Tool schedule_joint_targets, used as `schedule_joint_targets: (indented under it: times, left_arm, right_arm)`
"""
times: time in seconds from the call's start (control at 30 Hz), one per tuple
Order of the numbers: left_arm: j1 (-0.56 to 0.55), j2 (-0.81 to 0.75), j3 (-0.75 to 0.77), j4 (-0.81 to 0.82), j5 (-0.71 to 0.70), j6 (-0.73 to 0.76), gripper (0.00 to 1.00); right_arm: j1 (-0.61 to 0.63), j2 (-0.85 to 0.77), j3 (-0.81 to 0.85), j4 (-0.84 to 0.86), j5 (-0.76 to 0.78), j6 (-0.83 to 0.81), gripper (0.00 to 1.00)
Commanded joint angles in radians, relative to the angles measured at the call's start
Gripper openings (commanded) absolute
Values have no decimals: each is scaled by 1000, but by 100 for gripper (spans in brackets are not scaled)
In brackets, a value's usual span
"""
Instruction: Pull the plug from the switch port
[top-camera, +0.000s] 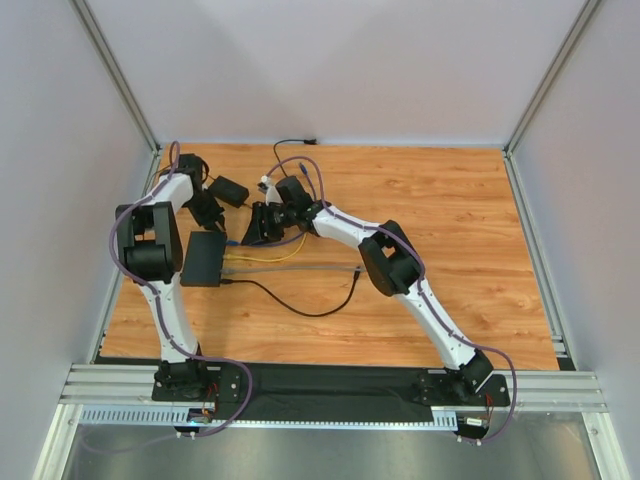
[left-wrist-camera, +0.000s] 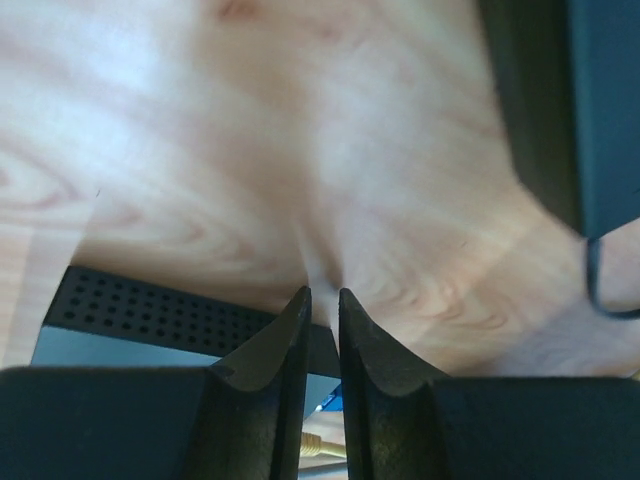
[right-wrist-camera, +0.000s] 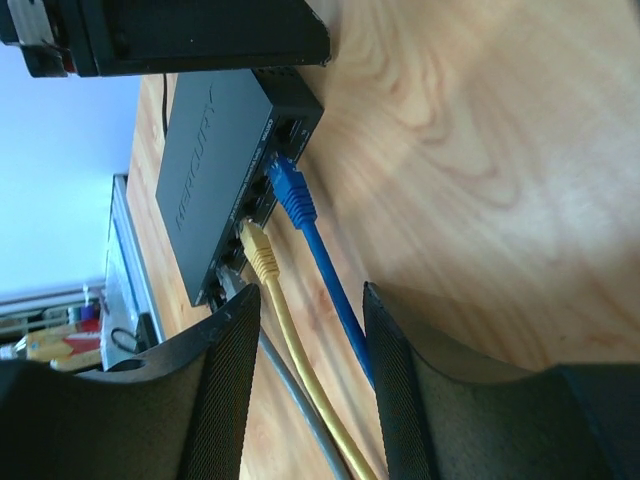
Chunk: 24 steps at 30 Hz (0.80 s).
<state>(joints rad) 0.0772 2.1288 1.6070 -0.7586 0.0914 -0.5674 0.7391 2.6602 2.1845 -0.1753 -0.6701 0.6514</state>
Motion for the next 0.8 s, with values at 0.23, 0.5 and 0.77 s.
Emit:
schedule_joint_targets:
  times: [0.23,0.5,0.77]
  left_arm:
    - [-17,-219,-269,50,16,40,24]
    - [-17,-306,-240,27,-47,49,28]
    - [-14,-450,-301,-24,-122,22,29]
  right_arm:
    - [22,-82,-28,-121,-120,-68,49]
    - [57,9,55,-70,-149,-35,49]
    - [83,116,162,-10,-146,36,50]
